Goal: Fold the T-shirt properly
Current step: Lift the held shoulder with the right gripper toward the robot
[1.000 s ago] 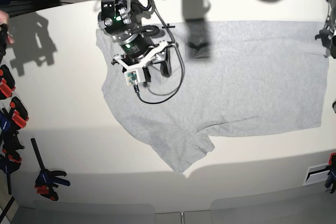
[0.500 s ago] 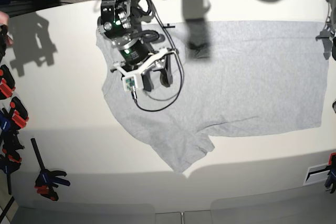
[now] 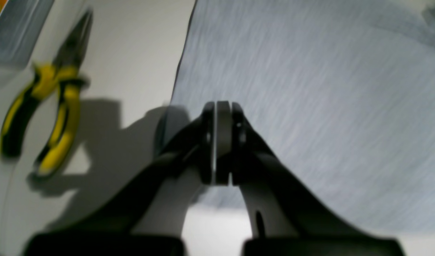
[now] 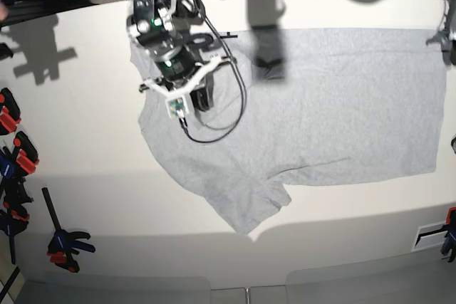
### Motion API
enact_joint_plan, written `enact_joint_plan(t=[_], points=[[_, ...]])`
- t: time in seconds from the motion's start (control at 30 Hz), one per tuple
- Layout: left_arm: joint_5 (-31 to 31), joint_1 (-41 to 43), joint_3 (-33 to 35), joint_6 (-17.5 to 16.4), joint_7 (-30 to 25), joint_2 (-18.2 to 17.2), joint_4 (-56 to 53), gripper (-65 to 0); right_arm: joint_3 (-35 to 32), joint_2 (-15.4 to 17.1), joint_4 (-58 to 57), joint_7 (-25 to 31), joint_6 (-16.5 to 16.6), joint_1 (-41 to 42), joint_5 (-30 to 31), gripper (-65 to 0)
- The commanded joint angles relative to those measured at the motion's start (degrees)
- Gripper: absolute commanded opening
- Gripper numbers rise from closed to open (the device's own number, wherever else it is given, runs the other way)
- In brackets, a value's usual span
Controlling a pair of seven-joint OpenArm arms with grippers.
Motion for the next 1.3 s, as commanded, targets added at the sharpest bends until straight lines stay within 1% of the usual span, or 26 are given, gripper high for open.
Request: enact_joint_plan(t=[0.0, 0.1, 0.2, 0.27, 0.37, 0.4, 0.47, 0.57, 0.63, 0.67, 0.83, 0.93, 1.07, 1.2, 1.27], points=[[-0.3, 0.9, -0.3, -0.6, -1.8, -1.7, 0.7, -65.0, -0.1, -0.2, 2.2, 1.3, -0.5, -0.9, 0.0, -65.0], [1.2, 2.1, -0.3, -0.6, -3.5, -1.7, 0.7, -65.0, -0.1, 0.3, 3.6, 0.2, -2.7, -4.3, -4.1, -65.0], [3.0, 2.1, -0.2, -0.6, -3.5, -1.7, 0.7, -65.0, -0.1, 2.4, 3.6, 0.1, -6.1, -7.1, -6.8, -65.0], [3.7, 1.9, 0.5, -0.6, -3.4, -1.8, 0.7, -65.0, -0.1, 3.8, 3.6, 0.1, -7.7, -8.4, -8.2, -65.0], [4.1, 1.7, 4.0, -0.6, -3.5, -2.6, 0.7, -65.0, -0.1, 5.1, 3.6, 0.1, -9.2, -9.5, -9.0, -65.0], [4.7, 1.6, 5.7, -0.5, -3.5, -2.9, 0.7, -65.0, -0.1, 5.3, 3.6, 0.1, -9.3, -9.5, -9.0, -65.0], [8.2, 0.5, 9.5, 0.3, -3.8, -3.1, 0.7, -65.0, -0.1, 5.4, 3.6, 0.1, -9.3, -9.5, -8.8, -65.0], [12.8, -1.0, 13.9, 4.9, -6.3, -3.0, -0.5, -65.0, -0.1, 5.4, 3.5, -0.1, -9.3, -9.5, -8.6, -65.0], [14.7, -1.2, 15.5, 6.9, -8.0, -3.1, -2.2, -65.0, -0.1, 5.5, 3.5, -0.7, -9.3, -9.5, -8.9, -65.0], [15.1, -1.2, 15.8, 7.3, -8.7, -3.0, -3.2, -65.0, -0.1, 5.7, 3.5, -1.0, -9.3, -9.6, -8.9, -65.0], [15.0, -1.2, 15.8, 7.4, -10.0, -3.1, -9.4, -65.0, -0.1, 6.6, 2.9, -1.1, -9.3, -9.5, -8.9, -65.0], [14.8, -1.2, 15.8, 7.4, -11.1, -3.1, -11.9, -65.0, -0.1, 6.7, 1.2, -1.0, -9.3, -9.5, -8.9, -65.0], [14.8, -1.2, 15.8, 7.4, -11.0, -3.1, -12.2, -65.0, -0.1, 6.7, -1.7, -1.0, -9.3, -9.5, -8.9, -65.0], [12.3, -1.2, 15.8, 7.3, -9.0, -3.1, -12.2, -65.0, -0.1, 6.7, -3.3, -1.1, -9.3, -9.5, -10.4, -65.0], [12.3, -1.0, 15.8, 7.3, -8.9, -3.1, -12.2, -65.0, -0.1, 7.5, -4.2, -1.7, -9.3, -9.5, -10.5, -65.0]])
